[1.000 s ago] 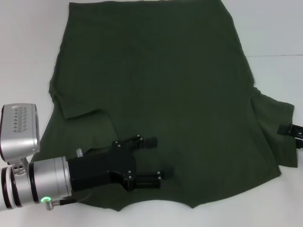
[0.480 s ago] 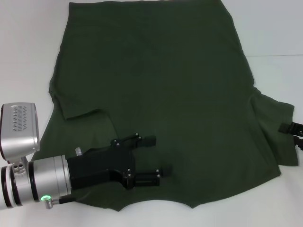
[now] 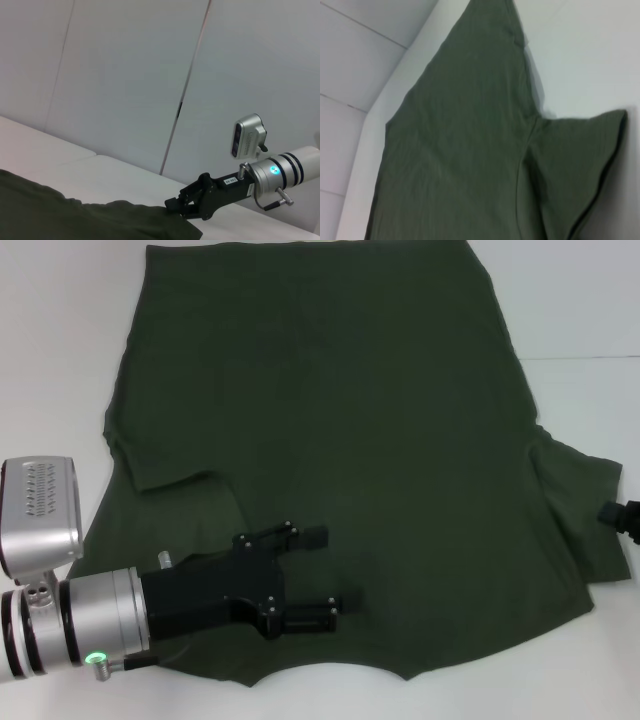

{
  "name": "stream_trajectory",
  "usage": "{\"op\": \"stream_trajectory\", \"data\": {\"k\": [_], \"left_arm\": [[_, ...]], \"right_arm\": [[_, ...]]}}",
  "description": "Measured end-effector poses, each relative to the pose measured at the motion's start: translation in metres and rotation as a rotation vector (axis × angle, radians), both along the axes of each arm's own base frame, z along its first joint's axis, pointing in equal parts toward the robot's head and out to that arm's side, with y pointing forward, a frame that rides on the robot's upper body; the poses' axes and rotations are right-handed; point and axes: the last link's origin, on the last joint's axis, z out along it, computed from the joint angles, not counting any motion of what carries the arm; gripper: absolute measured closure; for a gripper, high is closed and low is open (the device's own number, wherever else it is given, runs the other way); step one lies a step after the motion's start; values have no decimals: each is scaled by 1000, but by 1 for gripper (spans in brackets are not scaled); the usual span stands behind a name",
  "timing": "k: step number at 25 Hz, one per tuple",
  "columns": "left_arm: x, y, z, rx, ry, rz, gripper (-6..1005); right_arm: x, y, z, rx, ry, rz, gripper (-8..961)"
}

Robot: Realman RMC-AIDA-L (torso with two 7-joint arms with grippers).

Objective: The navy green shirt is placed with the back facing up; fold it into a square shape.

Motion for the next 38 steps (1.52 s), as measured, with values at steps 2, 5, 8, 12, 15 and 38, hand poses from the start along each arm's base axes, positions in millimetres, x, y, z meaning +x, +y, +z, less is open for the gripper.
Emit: {"op": "stream_trajectory", "data": {"k": [2, 5, 8, 12, 15, 38], "left_arm": [[0, 0, 0, 0, 0, 0, 62], [0, 0, 0, 0, 0, 1, 62], [0, 0, 0, 0, -1, 2, 62], [0, -1, 0, -1, -2, 4, 61], [-1, -1, 0, -2, -2, 6, 61], [-1, -1, 1, 3, -25, 27, 62]], "right_arm": [[1, 0, 2, 19, 1, 0, 751], [1, 0, 3, 24, -1, 2, 811], [1, 1, 4, 31, -4, 9, 870], [0, 2, 6, 48, -6, 20, 950], [-1, 3, 7, 58, -6, 25, 954], [9, 28, 41, 95, -195, 46, 923]]}}
